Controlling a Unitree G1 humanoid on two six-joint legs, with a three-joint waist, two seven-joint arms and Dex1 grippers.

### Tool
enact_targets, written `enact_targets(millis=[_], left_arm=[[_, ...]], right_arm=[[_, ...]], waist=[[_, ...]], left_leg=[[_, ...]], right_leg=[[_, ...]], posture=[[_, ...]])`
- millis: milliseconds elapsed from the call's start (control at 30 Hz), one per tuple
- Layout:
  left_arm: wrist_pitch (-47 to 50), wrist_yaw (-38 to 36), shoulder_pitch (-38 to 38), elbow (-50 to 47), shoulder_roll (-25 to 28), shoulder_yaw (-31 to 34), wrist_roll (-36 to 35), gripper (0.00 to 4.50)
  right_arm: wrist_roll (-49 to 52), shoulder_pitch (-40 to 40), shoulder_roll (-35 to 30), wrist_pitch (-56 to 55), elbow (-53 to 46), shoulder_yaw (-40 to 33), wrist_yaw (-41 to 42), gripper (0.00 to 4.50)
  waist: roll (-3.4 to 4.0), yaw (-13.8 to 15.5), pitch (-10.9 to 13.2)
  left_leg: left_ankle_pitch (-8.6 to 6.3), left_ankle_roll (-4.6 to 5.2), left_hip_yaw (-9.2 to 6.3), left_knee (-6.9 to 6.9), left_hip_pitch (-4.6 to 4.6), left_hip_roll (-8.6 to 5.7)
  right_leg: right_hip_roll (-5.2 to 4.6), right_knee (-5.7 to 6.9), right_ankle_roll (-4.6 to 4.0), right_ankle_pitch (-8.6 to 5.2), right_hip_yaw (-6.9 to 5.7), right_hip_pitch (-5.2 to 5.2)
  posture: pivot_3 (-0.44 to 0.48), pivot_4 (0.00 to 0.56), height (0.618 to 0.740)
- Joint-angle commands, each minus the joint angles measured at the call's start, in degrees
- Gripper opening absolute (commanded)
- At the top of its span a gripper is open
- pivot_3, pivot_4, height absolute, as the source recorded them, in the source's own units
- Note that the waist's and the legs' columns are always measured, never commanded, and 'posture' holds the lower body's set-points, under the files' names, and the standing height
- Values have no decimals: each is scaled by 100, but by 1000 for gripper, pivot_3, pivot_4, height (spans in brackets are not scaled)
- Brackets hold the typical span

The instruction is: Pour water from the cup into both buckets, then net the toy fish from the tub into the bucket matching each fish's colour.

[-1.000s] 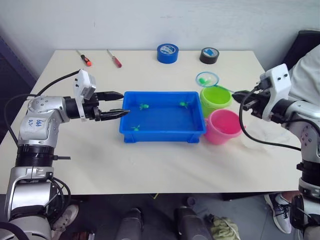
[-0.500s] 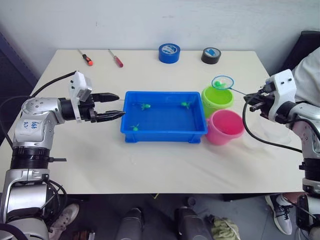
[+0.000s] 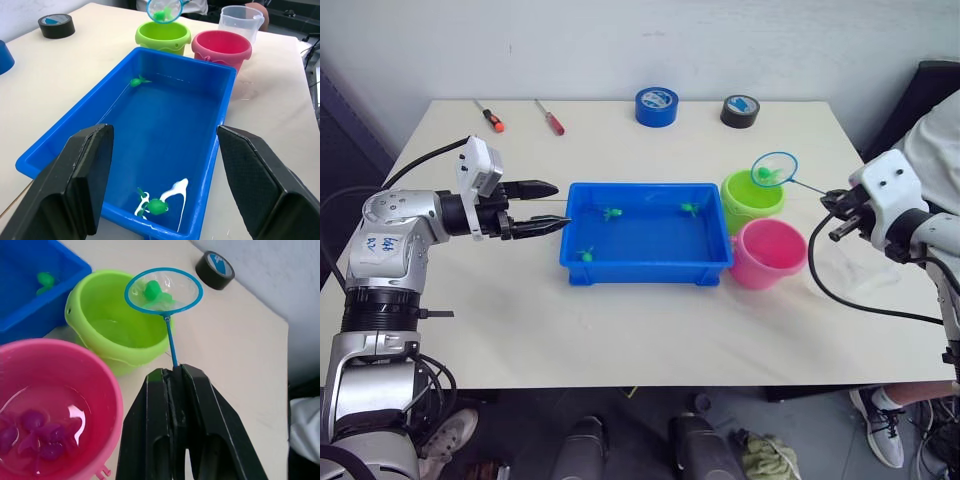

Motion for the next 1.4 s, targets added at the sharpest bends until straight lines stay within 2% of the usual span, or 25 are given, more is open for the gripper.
enact_targets(millis=[33,633,933,1200,1400], left_arm=[[-104,-48,-115,-44,20,66,21,3583],[-74,-58,-118,-65,2,82,32,3583],[-79,-74,-126,-44,-4,74,42,3583],[-44,-78,-72,-97,-7,88,24,3583],[-28,-72,-62,-105,16,109,18,3583]], right_arm=[[-607,7,-252,-514,-163,176,-162,0],[-3009,-173,-750,-2543,261,973,-805,0],[-4139,169,-1155,-3552,168,1109,-1192,0],[-4175,459,-993,-3452,105,917,-1099,0],[-3822,27,-821,-3236,-100,678,-948,0]], waist=[[0,1,0],[0,-1,0],[0,6,0],[0,-15,0],[0,-25,0]], left_leg=[[0,0,0,1,0,0],[2,-1,1,4,0,0],[2,-2,1,5,1,0],[3,-2,4,8,4,1],[5,-2,4,15,5,1]], right_leg=[[0,1,0,0,0,0],[3,6,0,0,0,-1],[5,8,0,0,1,-1],[7,16,0,0,4,0],[8,26,0,0,5,0]], posture=[[0,150,734],[0,150,734],[0,150,734],[0,150,734],[0,150,734]])
